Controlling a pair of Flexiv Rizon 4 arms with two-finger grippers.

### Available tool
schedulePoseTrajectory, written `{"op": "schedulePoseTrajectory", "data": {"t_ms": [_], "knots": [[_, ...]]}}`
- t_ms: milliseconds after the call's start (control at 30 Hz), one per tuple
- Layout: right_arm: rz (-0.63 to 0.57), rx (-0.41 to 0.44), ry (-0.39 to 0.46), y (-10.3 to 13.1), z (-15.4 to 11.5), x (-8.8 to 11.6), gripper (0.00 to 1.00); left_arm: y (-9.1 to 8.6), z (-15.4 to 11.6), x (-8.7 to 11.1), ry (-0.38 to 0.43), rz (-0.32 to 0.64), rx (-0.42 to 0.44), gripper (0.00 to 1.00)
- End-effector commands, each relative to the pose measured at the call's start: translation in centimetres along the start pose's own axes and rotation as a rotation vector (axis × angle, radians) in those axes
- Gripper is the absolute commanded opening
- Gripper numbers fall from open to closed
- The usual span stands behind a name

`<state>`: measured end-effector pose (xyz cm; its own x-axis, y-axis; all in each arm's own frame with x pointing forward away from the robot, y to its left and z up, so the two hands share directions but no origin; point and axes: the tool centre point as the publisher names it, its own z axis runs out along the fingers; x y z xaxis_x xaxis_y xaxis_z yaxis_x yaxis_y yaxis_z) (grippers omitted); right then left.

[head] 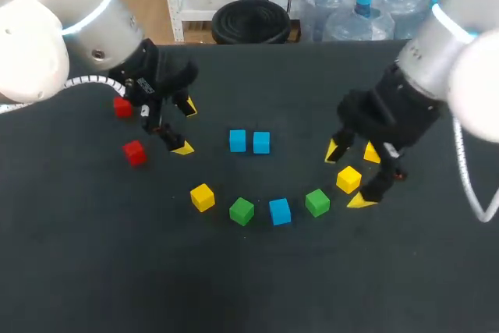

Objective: Place the blue cubes, place green cubes on the blue cubes, place the yellow cubes on the green cubes, then place the red cubes on the yellow cubes, and place purple cube on the red cubes.

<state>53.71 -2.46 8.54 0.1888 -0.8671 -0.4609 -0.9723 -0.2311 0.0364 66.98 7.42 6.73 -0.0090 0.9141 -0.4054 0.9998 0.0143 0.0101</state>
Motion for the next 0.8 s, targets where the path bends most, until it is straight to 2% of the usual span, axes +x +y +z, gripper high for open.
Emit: {"op": "schedulePoseTrajectory", "data": {"t_ms": [33, 600, 800], "knots": [[-0.02, -0.04, 0.014, -1.2, 2.2, -0.8, 1.0, 0.0, 0.0, 0.1, -0.003, 0.002, 0.001, 1.0], [-0.052, -0.065, 0.029, -1.6, 8.1, -2.3, 1.0, 0.0, 0.0, 0.1, -0.003, 0.002, 0.001, 1.0], [-0.057, -0.071, 0.019, -2.3, 8.7, -2.3, 1.0, 0.0, 0.0, 0.1, -0.003, 0.002, 0.001, 1.0]]}}
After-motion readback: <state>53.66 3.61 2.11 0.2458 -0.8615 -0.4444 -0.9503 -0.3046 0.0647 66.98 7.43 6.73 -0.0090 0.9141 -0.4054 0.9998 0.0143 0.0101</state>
